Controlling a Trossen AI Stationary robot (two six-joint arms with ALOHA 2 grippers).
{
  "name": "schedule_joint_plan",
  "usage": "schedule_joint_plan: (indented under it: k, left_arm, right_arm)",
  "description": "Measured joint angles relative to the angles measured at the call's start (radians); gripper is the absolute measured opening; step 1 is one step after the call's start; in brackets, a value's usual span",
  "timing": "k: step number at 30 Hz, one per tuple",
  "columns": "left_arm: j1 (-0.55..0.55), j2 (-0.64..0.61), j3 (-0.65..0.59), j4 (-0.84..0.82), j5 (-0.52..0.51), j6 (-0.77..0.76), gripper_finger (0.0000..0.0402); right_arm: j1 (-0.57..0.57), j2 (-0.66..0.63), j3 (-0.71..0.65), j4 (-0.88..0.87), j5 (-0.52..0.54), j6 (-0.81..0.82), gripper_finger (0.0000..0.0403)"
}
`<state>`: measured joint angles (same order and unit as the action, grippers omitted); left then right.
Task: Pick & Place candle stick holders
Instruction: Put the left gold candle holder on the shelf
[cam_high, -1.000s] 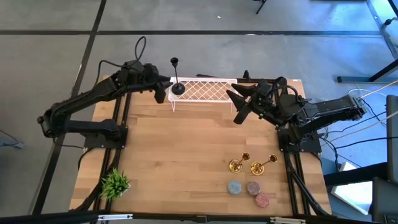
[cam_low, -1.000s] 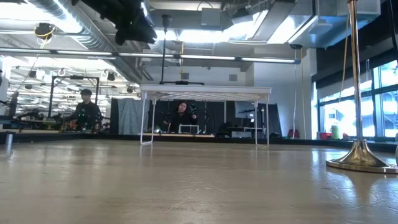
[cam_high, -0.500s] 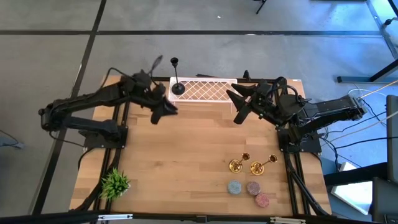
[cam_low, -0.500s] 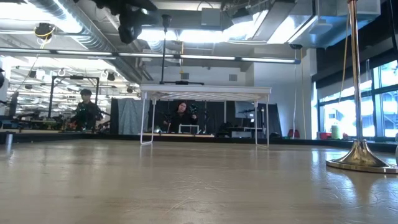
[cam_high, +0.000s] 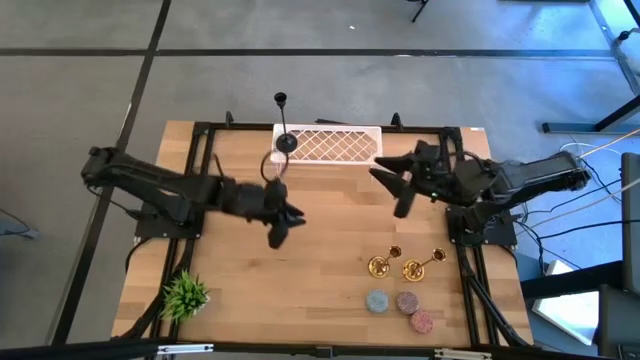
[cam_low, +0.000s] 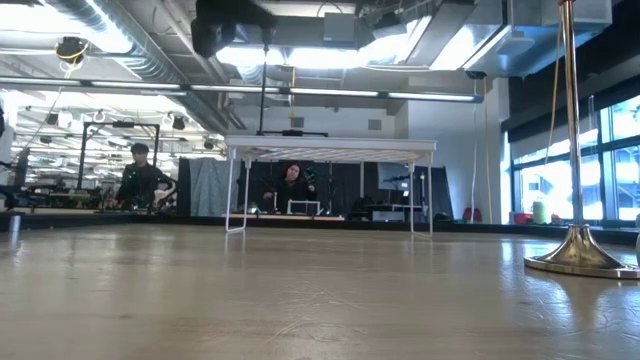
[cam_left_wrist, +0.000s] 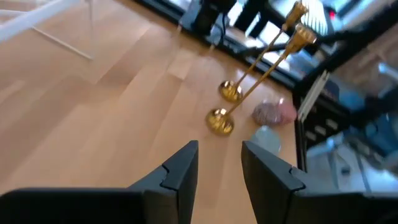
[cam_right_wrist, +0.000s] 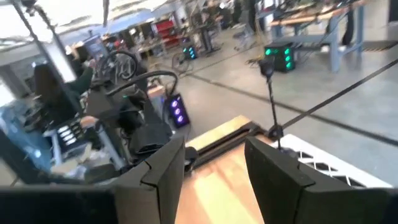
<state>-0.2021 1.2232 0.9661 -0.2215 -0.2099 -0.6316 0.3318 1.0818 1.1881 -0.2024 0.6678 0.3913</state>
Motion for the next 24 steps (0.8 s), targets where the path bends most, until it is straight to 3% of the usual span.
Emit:
schedule_joint_plan:
  k: [6, 13, 16, 24]
  left_arm:
    - [-0.166, 0.18, 0.0, 0.225, -0.261, -0.199, 0.0119]
    - [-0.246, 0.384, 0.014, 0.524, -0.39, -0.334, 0.012]
    - [-0.262, 0.457, 0.085, 0.543, -0.423, -0.313, 0.0118]
    - [-0.235, 0.662, 0.367, 0.457, -0.381, -0.158, 0.0116]
  right_arm:
    - [0.109, -0.088, 0.0, -0.154, -0.001, 0.104, 0.0172]
    - [0.26, -0.14, 0.0, -0.328, 0.0, 0.21, 0.0172]
    - [0.315, -0.143, 0.0, -0.404, 0.001, 0.254, 0.0172]
    - [0.429, -0.144, 0.0, -0.516, 0.001, 0.354, 0.0172]
